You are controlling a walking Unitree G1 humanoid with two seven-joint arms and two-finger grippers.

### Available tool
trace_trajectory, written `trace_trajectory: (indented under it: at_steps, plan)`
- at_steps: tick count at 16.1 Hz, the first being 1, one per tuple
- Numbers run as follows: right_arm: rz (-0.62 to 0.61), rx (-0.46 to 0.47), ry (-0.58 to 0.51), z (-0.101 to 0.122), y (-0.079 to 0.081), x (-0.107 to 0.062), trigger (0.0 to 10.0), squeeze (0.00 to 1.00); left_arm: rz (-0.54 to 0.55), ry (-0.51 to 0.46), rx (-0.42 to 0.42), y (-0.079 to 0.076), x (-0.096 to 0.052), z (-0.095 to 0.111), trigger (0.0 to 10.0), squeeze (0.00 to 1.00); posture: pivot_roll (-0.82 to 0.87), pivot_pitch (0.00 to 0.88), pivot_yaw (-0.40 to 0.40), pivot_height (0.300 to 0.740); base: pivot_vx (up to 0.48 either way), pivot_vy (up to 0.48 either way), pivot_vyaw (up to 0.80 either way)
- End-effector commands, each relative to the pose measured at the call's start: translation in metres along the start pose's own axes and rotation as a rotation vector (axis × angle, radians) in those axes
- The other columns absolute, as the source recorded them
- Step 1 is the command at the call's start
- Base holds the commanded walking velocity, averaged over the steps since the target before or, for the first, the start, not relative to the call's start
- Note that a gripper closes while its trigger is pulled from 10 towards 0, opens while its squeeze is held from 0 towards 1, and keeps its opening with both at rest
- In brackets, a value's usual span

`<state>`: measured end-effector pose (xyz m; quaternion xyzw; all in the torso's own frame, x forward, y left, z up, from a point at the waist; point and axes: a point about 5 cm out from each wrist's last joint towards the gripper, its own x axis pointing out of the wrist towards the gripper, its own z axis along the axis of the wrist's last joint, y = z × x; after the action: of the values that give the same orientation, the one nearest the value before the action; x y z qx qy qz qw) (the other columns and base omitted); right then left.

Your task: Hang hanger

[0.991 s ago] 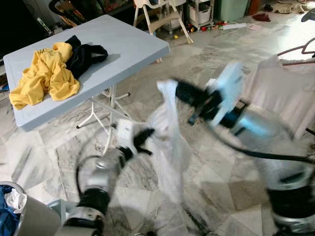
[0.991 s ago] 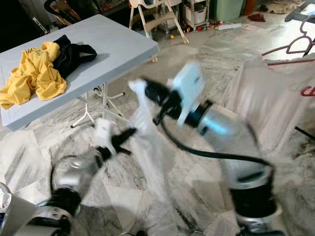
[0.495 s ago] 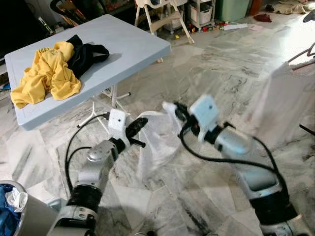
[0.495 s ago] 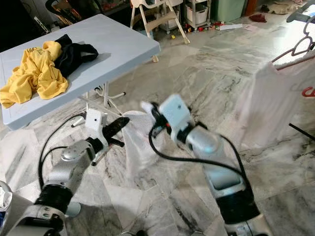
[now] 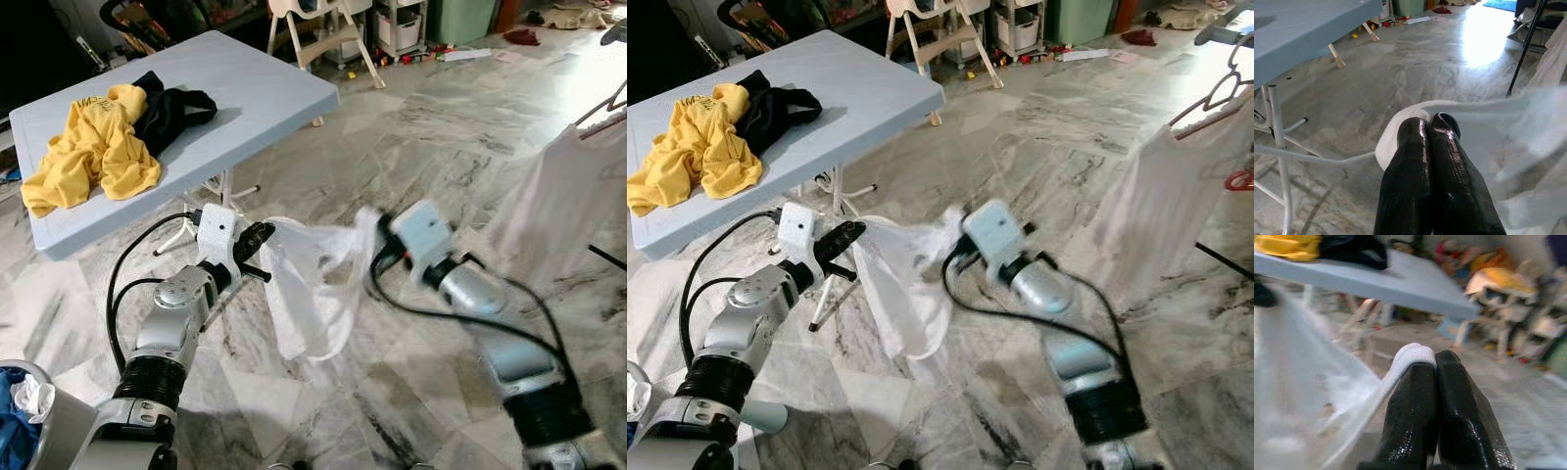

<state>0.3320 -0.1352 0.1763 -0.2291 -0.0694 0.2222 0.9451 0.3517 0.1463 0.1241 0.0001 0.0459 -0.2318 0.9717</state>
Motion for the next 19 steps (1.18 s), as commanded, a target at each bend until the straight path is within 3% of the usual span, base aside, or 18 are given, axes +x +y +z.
trace_trajectory:
  at_steps: [1, 2, 3, 7, 9, 11, 13, 14, 16, 17, 18, 19]
  plan:
    - [-0.046, -0.023, -0.042, 0.007, -0.007, 0.003, 0.0, 0.0, 0.046, -0.017, -0.032, 0.008, -0.004, 0.002, 0.0, 0.0, -0.14, 0.097, 0.182, 0.74, 0.0, 0.0, 0.0]
    - [-0.057, -0.022, -0.049, 0.008, -0.008, 0.003, 0.0, 0.0, 0.048, -0.023, -0.045, 0.007, -0.004, 0.002, 0.0, 0.0, -0.14, 0.102, 0.18, 0.74, 0.0, 0.0, 0.0]
    - [-0.138, -0.026, -0.093, 0.015, -0.02, 0.002, 0.0, 0.0, 0.089, -0.09, -0.099, 0.007, -0.003, 0.012, 0.0, 0.0, -0.13, 0.111, 0.178, 0.74, 0.0, 0.0, 0.0]
    - [-0.19, -0.006, -0.143, 0.025, -0.03, 0.004, 0.0, 0.0, 0.136, -0.181, -0.106, 0.01, -0.002, 0.027, 0.0, 0.0, -0.13, 0.112, 0.182, 0.74, 0.0, 0.0, 0.0]
    - [-0.1, -0.004, -0.113, 0.017, -0.012, 0.006, 0.0, 0.0, 0.112, -0.189, -0.119, 0.003, 0.0, 0.031, 0.0, 0.0, -0.13, 0.107, 0.183, 0.74, 0.0, 0.0, 0.0]
    - [-0.081, -0.021, -0.091, 0.012, -0.007, 0.006, 0.0, 0.0, 0.11, -0.187, -0.118, 0.003, 0.0, 0.031, 0.0, 0.0, -0.13, 0.107, 0.183, 0.74, 0.0, 0.0, 0.0]
    - [-0.113, -0.023, -0.106, 0.015, -0.011, 0.008, 0.0, 0.0, 0.078, -0.157, -0.106, 0.001, 0.001, 0.028, 0.0, 0.0, -0.12, 0.104, 0.192, 0.74, 0.0, 0.0, 0.0]
    - [-0.174, -0.012, -0.177, 0.03, -0.022, 0.01, 0.0, 0.0, 0.07, -0.122, -0.092, -0.001, 0.0, 0.018, 0.0, 0.0, -0.13, 0.101, 0.195, 0.74, 0.0, 0.0, 0.0]
    - [-0.203, -0.03, -0.221, 0.043, -0.031, 0.013, 0.0, 0.0, 0.064, -0.11, -0.099, -0.004, 0.0, 0.013, 0.0, 0.0, -0.13, 0.099, 0.194, 0.74, 0.0, 0.0, 0.0]
    - [-0.208, -0.032, -0.226, 0.044, -0.033, 0.014, 0.0, 0.0, 0.064, -0.111, -0.1, -0.005, 0.001, 0.013, 1.8, 1.0, -0.13, 0.099, 0.192, 0.74, 0.0, 0.0, 0.0]
    - [-0.214, -0.041, -0.225, 0.044, -0.037, 0.016, 0.0, 0.0, 0.058, -0.114, -0.108, -0.008, 0.002, 0.013, 3.6, 1.0, -0.14, 0.098, 0.19, 0.74, 0.0, 0.0, 0.0]
    - [-0.22, -0.041, -0.226, 0.044, -0.038, 0.017, 0.0, 0.0, 0.055, -0.114, -0.11, -0.01, 0.003, 0.012, 4.2, 1.0, -0.14, 0.098, 0.188, 0.74, 0.0, 0.0, 0.0]
